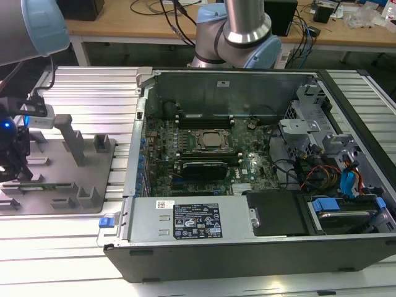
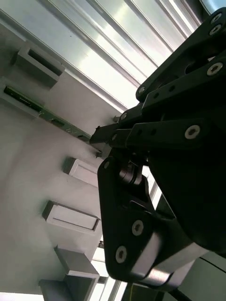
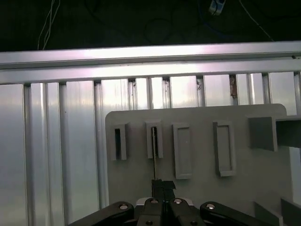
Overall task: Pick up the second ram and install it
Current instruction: 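Pick up the second ram and move it above second insertion slot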
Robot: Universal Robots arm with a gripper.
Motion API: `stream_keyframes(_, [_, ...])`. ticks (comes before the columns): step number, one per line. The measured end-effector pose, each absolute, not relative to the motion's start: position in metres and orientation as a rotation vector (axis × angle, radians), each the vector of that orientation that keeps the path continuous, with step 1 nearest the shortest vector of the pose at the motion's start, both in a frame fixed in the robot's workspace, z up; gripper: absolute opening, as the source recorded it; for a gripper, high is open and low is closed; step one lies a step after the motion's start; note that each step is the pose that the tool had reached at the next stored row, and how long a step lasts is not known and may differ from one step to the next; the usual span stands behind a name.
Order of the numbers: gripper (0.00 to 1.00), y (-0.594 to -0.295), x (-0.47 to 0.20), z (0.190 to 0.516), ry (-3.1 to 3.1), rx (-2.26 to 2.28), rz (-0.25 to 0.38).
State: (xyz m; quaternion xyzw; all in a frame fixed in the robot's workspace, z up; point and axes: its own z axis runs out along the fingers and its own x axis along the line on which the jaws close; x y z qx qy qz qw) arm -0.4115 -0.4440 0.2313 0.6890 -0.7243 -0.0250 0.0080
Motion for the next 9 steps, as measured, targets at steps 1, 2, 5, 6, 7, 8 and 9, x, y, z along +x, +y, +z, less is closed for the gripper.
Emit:
stream_keyframes(1, [0.08,-0.4446,-0.4115,0.2312,-2.264,2.154,-0.078])
stream_keyframes(2, [0.08,-0.4450,-0.4115,0.2311,-2.264,2.154,-0.078])
stream_keyframes(5, [0.08,-0.4467,-0.4116,0.2308,-2.264,2.153,-0.078])
stream_keyframes(6, [0.08,-0.4467,-0.4116,0.2308,-2.264,2.153,-0.078])
stream_keyframes(7, [0.08,-0.4470,-0.4116,0.2308,-2.264,2.153,-0.078])
stream_keyframes(8, [0.08,-0.4471,-0.4116,0.2308,-2.264,2.153,-0.078])
stream_keyframes(9, [0.14,-0.4472,-0.4115,0.2308,-2.264,2.153,-0.078])
